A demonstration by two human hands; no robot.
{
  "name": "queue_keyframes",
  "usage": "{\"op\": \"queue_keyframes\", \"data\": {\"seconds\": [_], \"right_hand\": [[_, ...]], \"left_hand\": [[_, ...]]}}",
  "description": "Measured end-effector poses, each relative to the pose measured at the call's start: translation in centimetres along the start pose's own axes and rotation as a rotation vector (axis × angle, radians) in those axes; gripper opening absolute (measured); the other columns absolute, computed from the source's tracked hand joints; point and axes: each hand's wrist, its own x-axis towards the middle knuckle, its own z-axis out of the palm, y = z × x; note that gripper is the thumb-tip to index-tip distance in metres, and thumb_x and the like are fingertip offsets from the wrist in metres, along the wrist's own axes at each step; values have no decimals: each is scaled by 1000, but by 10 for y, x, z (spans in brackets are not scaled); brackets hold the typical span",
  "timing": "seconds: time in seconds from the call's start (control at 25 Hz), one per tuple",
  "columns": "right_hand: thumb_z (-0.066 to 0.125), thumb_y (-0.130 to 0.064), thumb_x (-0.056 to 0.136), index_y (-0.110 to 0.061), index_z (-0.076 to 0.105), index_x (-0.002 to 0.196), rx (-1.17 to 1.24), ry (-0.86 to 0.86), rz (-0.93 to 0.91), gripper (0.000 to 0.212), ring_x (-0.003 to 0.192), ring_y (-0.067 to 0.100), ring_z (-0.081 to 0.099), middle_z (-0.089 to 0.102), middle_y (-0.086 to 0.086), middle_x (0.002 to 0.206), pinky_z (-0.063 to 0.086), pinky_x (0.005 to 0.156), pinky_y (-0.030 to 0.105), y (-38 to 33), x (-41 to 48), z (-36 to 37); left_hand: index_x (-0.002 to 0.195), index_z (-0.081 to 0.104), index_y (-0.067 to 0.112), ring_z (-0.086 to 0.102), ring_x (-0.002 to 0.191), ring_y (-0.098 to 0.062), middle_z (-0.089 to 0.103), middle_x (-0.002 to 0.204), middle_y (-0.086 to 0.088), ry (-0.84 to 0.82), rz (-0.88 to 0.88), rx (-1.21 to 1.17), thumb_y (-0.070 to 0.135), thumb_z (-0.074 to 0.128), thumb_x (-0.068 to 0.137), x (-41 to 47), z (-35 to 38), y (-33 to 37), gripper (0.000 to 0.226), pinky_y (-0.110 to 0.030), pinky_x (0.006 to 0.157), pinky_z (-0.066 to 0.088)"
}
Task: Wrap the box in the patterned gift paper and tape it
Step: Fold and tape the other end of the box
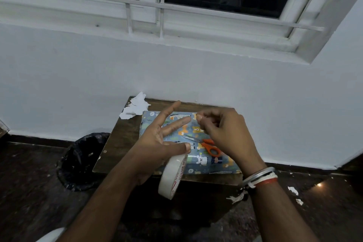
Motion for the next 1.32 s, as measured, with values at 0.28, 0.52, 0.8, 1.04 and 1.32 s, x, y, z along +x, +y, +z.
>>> {"op": "queue_keyframes", "data": {"seconds": [0.28, 0.52, 0.8, 1.04, 1.32], "right_hand": [[82, -11, 84, -4, 74, 104, 838, -33, 282, 23, 85, 25, 76, 77, 18, 86, 62, 77, 26, -9, -4, 10], [79, -8, 88, -17, 60, 103, 506, 94, 56, 26, 77, 21, 76, 79, 5, 79, 61, 76, 35, 5, 11, -4], [74, -11, 93, -26, 43, 111, 282, -21, -4, 39, 79, 14, 73, 79, -3, 87, 57, 88, 41, 45, 45, -8], [77, -17, 90, -33, 40, 114, 150, -170, 12, 46, 80, 23, 73, 78, -1, 84, 58, 87, 47, 65, 62, -14], [73, -15, 94, -31, 39, 118, 111, -250, -34, 45, 67, 9, 62, 75, -1, 77, 53, 76, 37, 67, 73, -11]], "left_hand": [[145, 33, 64, 59, 88, -36, 60, 141, 20, -27, 33, 36, -9, 75, 85, 7, 11, 0, 104, -50, 82, 49], [140, 34, 71, 68, 113, -43, 46, 154, 14, 37, -50, 3, -5, 82, 80, 14, 17, 1, 108, -63, 89, 57], [147, 38, 57, 72, 111, -29, 41, 157, -15, 140, -188, -319, 3, 86, 54, 28, 19, -1, 118, -51, 87, 61], [150, 32, 56, 74, 105, -25, 39, 160, -11, 168, -219, -324, 3, 85, 56, 31, 25, -3, 120, -59, 97, 55], [150, 32, 57, 66, 108, -17, 40, 160, -7, 173, -216, -295, -7, 80, 76, 33, 26, -5, 109, -53, 93, 58]]}}
